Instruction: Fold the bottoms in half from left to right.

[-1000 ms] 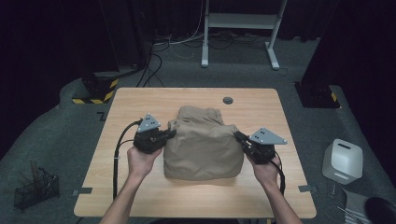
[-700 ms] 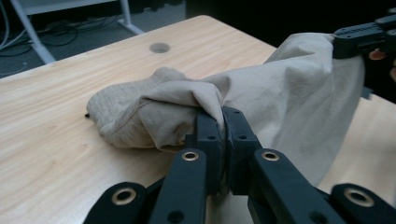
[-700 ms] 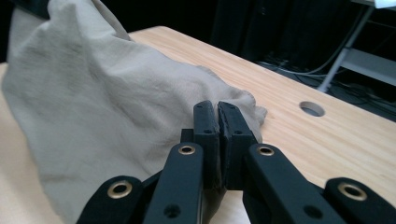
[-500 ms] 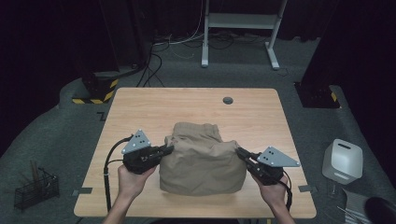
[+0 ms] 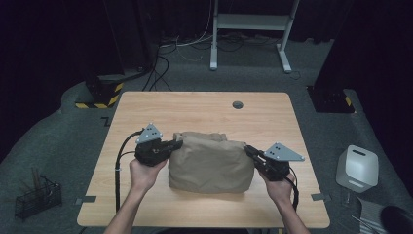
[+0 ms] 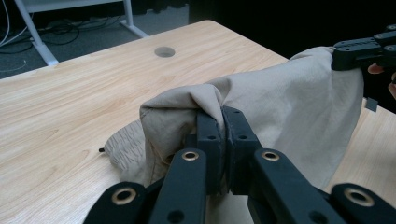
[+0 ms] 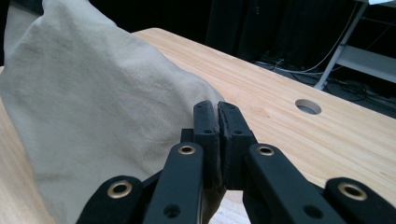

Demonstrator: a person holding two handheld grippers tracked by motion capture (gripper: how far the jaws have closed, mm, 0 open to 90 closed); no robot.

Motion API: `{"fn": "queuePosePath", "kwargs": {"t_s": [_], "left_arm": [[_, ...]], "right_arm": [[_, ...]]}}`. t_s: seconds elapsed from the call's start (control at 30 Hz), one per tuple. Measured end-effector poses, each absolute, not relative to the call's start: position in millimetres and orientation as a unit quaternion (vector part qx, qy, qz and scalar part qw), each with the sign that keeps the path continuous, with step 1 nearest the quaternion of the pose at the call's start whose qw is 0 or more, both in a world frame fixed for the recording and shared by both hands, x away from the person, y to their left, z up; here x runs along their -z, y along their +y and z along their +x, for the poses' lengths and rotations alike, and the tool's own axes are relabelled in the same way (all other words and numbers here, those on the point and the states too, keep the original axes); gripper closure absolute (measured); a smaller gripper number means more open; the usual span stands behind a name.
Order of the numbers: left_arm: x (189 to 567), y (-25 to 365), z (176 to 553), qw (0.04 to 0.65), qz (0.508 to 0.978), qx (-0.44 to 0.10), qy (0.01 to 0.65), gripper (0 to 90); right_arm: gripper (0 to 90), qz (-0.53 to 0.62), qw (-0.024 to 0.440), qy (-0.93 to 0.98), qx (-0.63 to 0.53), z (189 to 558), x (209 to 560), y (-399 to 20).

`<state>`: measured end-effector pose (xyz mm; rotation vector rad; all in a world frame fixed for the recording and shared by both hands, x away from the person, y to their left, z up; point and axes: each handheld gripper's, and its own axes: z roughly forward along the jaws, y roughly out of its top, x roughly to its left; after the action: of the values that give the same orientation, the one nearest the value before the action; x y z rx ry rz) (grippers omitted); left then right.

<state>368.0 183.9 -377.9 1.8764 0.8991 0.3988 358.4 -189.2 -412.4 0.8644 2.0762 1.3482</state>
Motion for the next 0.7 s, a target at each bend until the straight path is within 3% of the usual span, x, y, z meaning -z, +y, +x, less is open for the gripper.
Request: {"fn": "queuePosePath", "kwargs": {"t_s": [0.7], "left_arm": [[384.9, 182.4, 393.5, 0.475, 0.773, -0.164, 0.388, 86.7]], "right_arm": [[86.9, 0.337, 0.25, 0.767, -0.485, 381.6, 408.7, -188.2]]}}
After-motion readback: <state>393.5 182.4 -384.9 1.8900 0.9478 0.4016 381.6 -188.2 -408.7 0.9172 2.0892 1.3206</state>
